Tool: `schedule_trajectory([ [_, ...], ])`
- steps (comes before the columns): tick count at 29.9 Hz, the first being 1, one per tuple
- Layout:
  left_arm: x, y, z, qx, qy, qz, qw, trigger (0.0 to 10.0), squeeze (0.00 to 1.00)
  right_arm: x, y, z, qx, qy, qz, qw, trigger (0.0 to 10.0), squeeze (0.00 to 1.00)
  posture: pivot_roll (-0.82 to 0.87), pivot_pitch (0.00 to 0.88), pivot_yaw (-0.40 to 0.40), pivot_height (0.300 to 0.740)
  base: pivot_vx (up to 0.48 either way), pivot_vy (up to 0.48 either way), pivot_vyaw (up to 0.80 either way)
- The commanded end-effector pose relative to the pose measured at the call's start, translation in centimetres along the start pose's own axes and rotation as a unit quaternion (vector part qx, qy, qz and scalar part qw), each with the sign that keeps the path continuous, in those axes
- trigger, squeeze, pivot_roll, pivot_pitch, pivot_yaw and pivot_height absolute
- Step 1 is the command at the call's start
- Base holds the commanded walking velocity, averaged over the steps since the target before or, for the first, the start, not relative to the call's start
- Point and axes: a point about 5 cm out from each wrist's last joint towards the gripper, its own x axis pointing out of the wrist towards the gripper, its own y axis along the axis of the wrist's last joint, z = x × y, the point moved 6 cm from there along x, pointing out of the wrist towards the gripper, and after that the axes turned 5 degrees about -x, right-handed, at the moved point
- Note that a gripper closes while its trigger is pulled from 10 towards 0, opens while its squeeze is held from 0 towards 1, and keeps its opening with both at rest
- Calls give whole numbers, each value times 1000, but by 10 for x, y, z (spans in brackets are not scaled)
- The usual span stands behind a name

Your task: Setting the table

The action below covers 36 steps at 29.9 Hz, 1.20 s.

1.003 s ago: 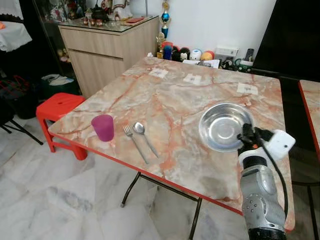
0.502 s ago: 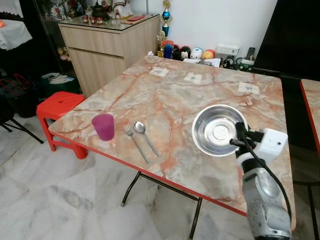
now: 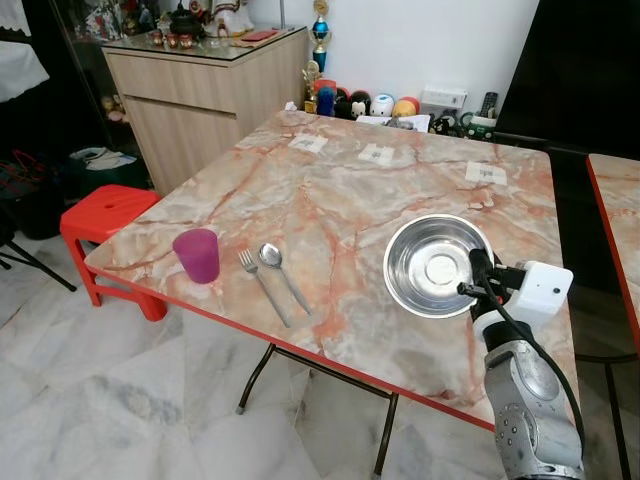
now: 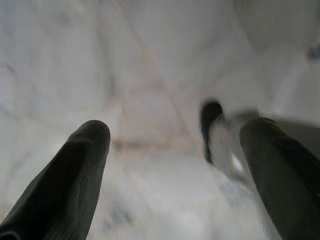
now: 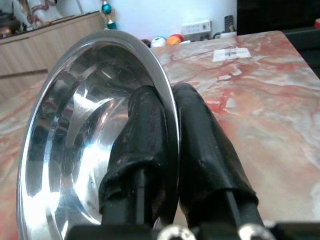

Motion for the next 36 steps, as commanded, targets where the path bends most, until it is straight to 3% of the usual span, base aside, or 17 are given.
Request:
schedule_trajectory([
  [1, 1, 11, -10, -1, 4, 21, 1000, 10000, 0, 2, 11, -6, -5, 8, 17, 1000, 10000, 0, 7, 54, -5, 740, 0, -412, 0],
  [13, 2, 17, -5, -7, -3, 28, 1000, 10000, 0, 0, 5, -3, 3, -5, 3, 1000, 10000, 0, 8, 59, -6, 740, 0, -416, -610],
  [28, 1, 9, 1, -4, -11, 18, 1000, 10000, 0, 0, 11, -2, 4, -21, 16, 1000, 10000, 0, -10, 71, -16, 740, 0, -417, 0],
  [36, 1, 8, 3, -2, -14, 16, 1000, 10000, 0, -1, 12, -4, 10, -24, 18, 999, 10000, 0, -20, 72, -15, 740, 0, -418, -749],
])
